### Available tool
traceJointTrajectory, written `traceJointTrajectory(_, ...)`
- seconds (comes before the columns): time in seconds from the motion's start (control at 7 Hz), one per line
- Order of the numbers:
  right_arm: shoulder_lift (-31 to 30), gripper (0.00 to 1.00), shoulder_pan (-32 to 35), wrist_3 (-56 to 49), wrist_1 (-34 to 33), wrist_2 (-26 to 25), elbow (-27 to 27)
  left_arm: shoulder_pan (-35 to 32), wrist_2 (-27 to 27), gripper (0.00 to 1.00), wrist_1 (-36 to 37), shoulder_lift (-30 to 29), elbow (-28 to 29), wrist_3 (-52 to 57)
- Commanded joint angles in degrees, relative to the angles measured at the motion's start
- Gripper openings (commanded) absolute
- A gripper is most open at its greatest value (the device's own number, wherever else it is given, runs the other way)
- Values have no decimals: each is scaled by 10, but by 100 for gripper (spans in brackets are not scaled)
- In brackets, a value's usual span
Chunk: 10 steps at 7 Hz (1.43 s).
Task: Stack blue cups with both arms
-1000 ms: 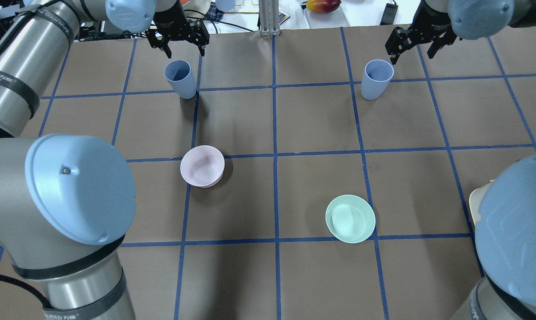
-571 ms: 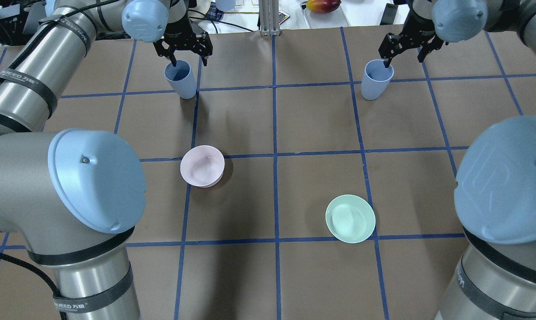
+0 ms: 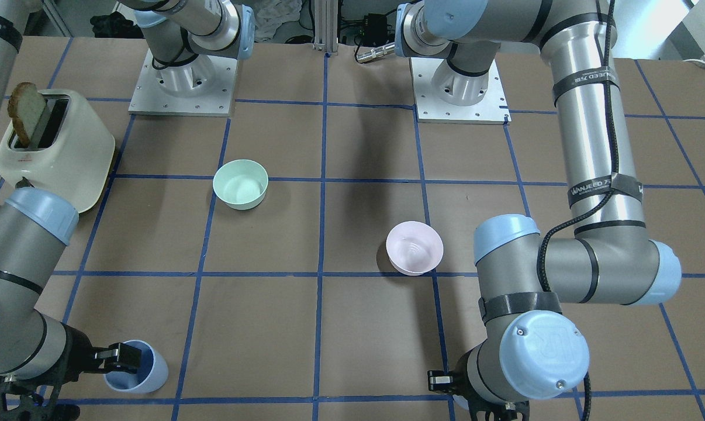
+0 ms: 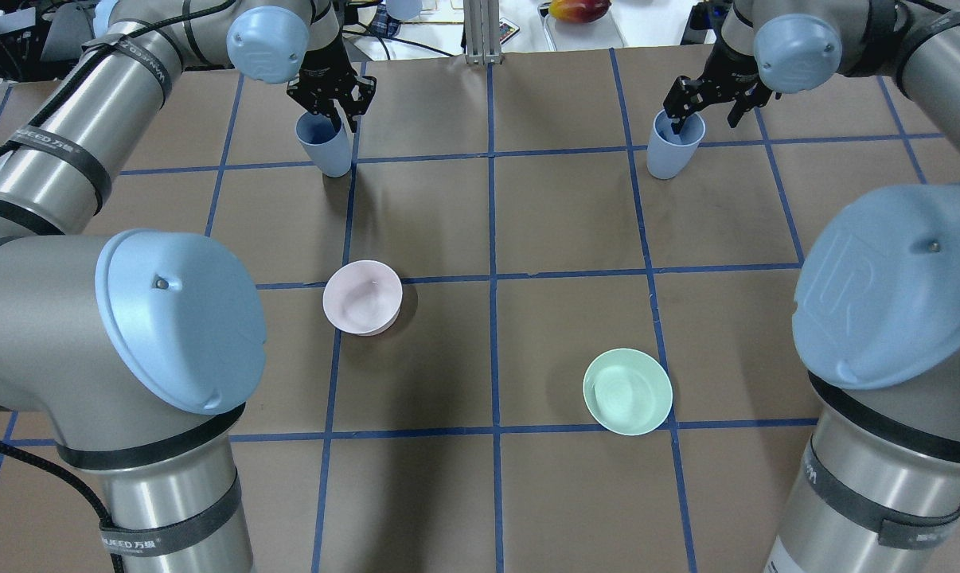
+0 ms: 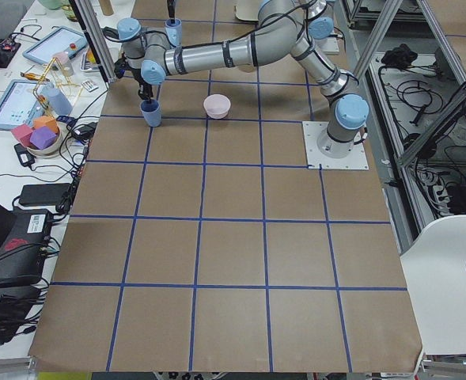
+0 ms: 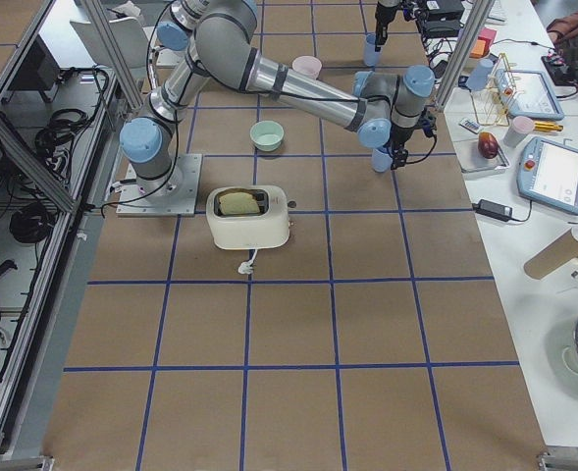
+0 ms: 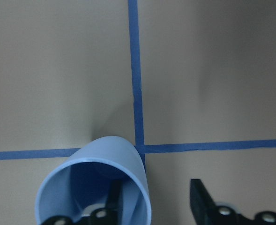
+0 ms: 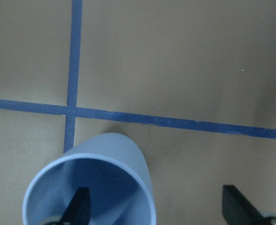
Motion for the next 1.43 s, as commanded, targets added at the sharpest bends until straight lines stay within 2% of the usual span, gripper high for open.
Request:
traceJointTrajectory(0.0, 8, 61, 0, -2, 0, 4, 0, -4, 16, 0, -18, 10, 2, 0)
traceJointTrajectory(0.14, 8, 34, 0, -2, 2, 4, 1, -30, 20, 0, -56, 29, 10, -2)
traceJointTrajectory(0.29, 7, 12, 0, -3, 6, 3, 0, -58, 17, 0, -74, 51, 10, -14)
traceJointTrajectory(0.43, 7, 0, 0, -4, 10, 1, 0, -88, 14, 0, -86, 58, 8, -50)
traceJointTrajectory(0.57, 5, 0, 0, 2, 34, 3, -4, -124, 8, 0, -92, 67, 1, -86)
traceJointTrajectory(0.71, 0, 0, 0, 2, 56, 2, -6, -162, -21, 0, -97, 69, -6, -155)
traceJointTrajectory(0.86, -11, 0, 0, 2, 86, 1, -15, -198, -18, 0, -97, 66, -22, -205)
traceJointTrajectory(1.29, -84, 0, -16, -5, 195, -7, -20, -234, -25, 0, -89, 78, -109, -218)
